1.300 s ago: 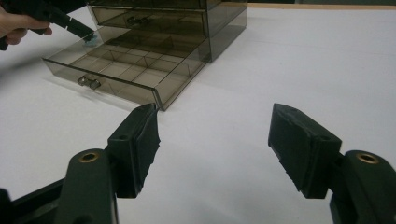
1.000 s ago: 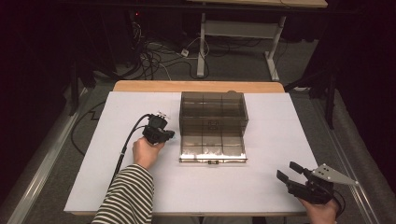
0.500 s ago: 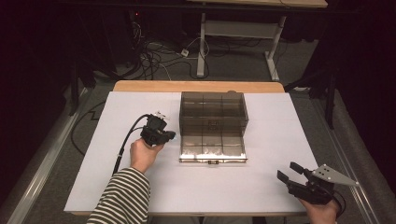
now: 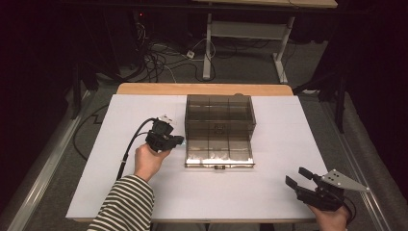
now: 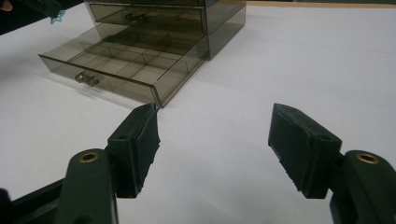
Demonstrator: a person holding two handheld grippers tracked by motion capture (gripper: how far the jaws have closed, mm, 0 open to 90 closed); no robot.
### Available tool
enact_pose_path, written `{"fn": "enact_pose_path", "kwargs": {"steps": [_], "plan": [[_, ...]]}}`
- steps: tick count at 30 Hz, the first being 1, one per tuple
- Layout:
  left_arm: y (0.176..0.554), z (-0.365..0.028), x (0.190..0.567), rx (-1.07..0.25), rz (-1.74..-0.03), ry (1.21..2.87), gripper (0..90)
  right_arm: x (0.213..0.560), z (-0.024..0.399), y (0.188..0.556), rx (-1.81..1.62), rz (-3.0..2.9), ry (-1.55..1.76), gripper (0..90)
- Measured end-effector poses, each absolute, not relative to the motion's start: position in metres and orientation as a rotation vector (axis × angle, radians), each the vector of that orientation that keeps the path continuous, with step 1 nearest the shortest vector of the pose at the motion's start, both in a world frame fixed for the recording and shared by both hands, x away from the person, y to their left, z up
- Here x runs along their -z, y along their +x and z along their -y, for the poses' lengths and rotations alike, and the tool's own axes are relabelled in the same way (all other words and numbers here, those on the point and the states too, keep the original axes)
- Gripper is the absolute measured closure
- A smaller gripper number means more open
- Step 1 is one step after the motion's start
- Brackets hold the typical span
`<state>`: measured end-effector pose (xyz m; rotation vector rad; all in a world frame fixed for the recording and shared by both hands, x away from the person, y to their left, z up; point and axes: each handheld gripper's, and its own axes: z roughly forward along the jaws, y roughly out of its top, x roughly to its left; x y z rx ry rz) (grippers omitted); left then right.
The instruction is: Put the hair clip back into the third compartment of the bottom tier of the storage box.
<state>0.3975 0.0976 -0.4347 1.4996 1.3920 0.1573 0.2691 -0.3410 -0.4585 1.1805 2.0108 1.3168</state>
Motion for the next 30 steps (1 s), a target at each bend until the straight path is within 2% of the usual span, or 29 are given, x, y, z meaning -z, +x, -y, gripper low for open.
{"fn": "enact_pose_path", "kwargs": {"steps": [30], "plan": [[0.383,-0.049,0.414,-0.081,-1.250,1.566,86.4,0.458,0.341,0.271,-1.331,-2.013,1.180,34.1]]}}
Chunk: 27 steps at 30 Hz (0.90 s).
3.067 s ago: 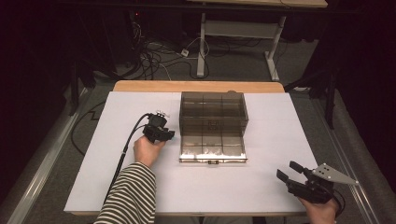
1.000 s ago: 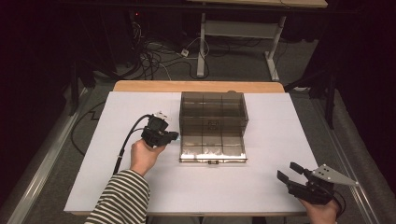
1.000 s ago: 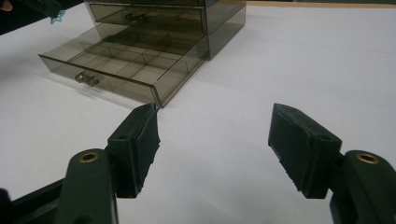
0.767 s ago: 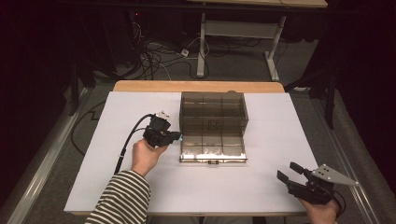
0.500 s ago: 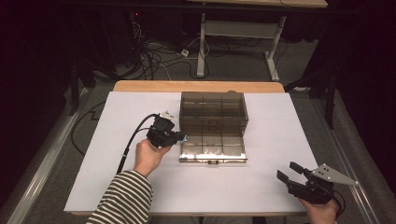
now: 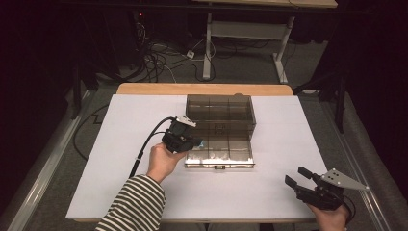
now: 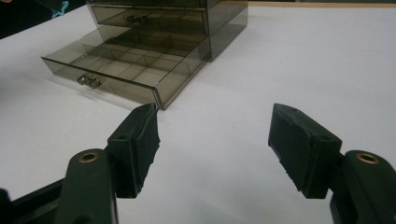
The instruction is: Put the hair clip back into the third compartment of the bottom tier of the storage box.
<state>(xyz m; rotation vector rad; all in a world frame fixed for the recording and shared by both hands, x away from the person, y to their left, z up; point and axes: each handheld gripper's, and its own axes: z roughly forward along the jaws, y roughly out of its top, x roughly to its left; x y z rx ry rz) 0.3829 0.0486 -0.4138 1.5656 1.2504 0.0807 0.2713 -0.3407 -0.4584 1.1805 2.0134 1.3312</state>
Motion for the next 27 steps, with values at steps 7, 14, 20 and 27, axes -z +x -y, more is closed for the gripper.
{"fn": "enact_pose_path", "kwargs": {"steps": [7,14,20,27], "plan": [[0.382,-0.034,0.413,-0.062,-1.223,1.587,86.3,0.458,0.341,0.271,-1.334,-2.014,1.178,34.1],[0.381,-0.019,0.414,-0.050,-1.201,1.607,86.3,0.458,0.340,0.271,-1.336,-2.015,1.175,34.1],[0.382,-0.005,0.416,-0.038,-1.182,1.626,86.3,0.458,0.340,0.271,-1.334,-2.015,1.178,34.1],[0.383,0.007,0.421,-0.025,-1.167,1.645,86.2,0.458,0.340,0.271,-1.334,-2.016,1.175,34.1]]}}
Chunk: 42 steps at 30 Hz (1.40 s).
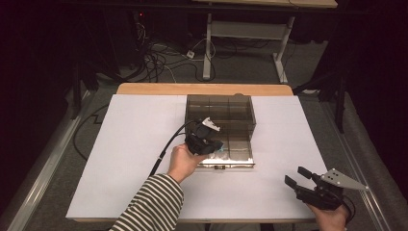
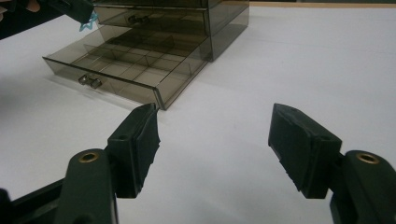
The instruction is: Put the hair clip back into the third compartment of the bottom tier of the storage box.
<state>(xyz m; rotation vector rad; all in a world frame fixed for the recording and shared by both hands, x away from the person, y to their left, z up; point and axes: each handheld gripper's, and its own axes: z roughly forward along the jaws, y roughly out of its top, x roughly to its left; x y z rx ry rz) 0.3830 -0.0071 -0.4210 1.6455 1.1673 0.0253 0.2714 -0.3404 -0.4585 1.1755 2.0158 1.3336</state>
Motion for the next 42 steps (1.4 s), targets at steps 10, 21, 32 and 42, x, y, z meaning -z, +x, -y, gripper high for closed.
{"fn": "enact_pose_path", "kwargs": {"steps": [10,21,32,42], "plan": [[0.386,0.026,0.426,-0.004,-1.154,1.660,86.1,0.459,0.340,0.271,-1.334,-2.017,1.176,34.1],[0.391,0.044,0.434,0.004,-1.142,1.680,86.0,0.459,0.341,0.271,-1.336,-2.019,1.176,34.1],[0.396,0.057,0.446,0.008,-1.155,1.697,85.9,0.459,0.341,0.271,-1.337,-2.019,1.177,34.0],[0.399,0.066,0.457,0.012,-1.166,1.714,85.4,0.459,0.341,0.271,-1.340,-2.019,1.175,34.1]]}}
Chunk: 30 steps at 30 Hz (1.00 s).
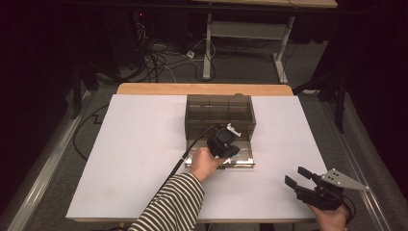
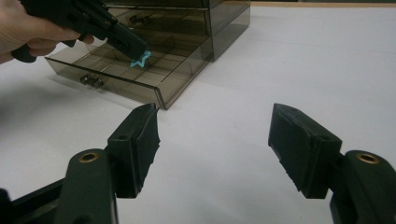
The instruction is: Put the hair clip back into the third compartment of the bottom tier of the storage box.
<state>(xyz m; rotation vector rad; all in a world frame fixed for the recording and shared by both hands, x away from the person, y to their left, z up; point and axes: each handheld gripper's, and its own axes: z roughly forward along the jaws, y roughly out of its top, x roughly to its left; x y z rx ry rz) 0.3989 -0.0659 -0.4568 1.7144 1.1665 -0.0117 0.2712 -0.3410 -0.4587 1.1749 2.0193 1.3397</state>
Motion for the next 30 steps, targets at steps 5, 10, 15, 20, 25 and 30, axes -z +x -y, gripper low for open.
{"fn": "enact_pose_path", "kwargs": {"steps": [5,10,15,20,25,30], "plan": [[0.400,0.067,0.458,-0.003,-1.169,1.703,75.0,0.459,0.341,0.271,-1.341,-2.017,1.177,34.1],[0.399,0.064,0.455,-0.022,-1.171,1.694,65.2,0.459,0.341,0.271,-1.340,-2.018,1.177,34.0],[0.397,0.057,0.451,-0.045,-1.171,1.681,60.1,0.459,0.341,0.271,-1.339,-2.018,1.179,34.0],[0.395,0.049,0.445,-0.060,-1.171,1.655,56.6,0.459,0.341,0.271,-1.337,-2.020,1.178,34.0],[0.394,0.040,0.444,-0.074,-1.176,1.641,53.3,0.459,0.341,0.271,-1.335,-2.022,1.177,34.0],[0.393,0.032,0.443,-0.091,-1.179,1.634,52.0,0.459,0.341,0.271,-1.334,-2.022,1.180,34.0]]}}
